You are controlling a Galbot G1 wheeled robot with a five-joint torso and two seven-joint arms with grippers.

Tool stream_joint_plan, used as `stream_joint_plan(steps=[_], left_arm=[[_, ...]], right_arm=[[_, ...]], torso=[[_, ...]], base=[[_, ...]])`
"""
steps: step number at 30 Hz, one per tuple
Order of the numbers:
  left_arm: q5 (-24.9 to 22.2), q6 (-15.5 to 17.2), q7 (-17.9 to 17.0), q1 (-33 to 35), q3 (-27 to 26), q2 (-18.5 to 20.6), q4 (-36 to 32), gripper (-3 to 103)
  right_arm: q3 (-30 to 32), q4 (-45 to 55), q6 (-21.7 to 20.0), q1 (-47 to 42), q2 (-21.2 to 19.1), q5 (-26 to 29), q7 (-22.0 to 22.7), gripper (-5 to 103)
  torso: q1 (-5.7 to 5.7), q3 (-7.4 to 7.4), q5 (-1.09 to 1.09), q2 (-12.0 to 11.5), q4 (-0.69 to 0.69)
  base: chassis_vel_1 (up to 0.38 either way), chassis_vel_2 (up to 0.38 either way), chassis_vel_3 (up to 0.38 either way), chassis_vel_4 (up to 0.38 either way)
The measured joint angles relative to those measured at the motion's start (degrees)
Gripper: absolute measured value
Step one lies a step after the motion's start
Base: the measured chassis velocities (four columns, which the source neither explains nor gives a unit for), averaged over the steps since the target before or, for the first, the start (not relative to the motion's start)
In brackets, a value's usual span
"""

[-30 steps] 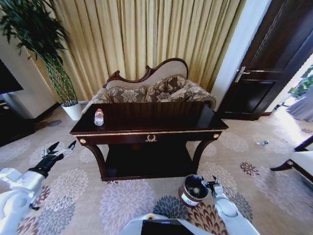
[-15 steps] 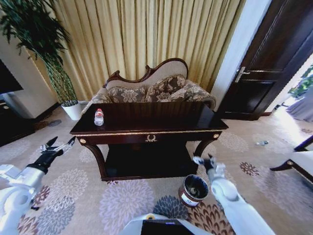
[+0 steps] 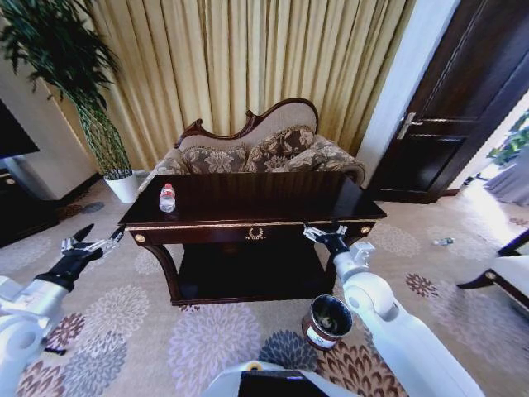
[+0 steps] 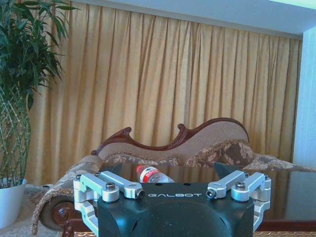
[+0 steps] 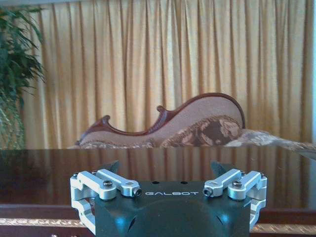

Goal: Move to the front of the table and place the trash on the table into the trash bin.

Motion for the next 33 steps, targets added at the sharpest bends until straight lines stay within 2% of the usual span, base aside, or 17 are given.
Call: stream_joint_plan(steps=[11,33], left_arm=[[-0.8,0.7,-0.5,-1.0,0.0,1.6,1.6,100],[-0.1,0.7,0.0,-1.6,1.1,1.8,3.3,100]], right_arm=[[-1.0,-2.9,1.0,1.8,1.6,-3.8,-3.6,100],[-1.8,-5.3,1.7,2.6,2.2,-4.7,-5.7,100]], torso=[[0.0,0.0,0.0,0.0,0.0],[0.0,0.0,0.0,0.0,0.01]], base=[[0.0,0.0,0.0,0.0],[-0.007,0.007,0.006,-0.005]])
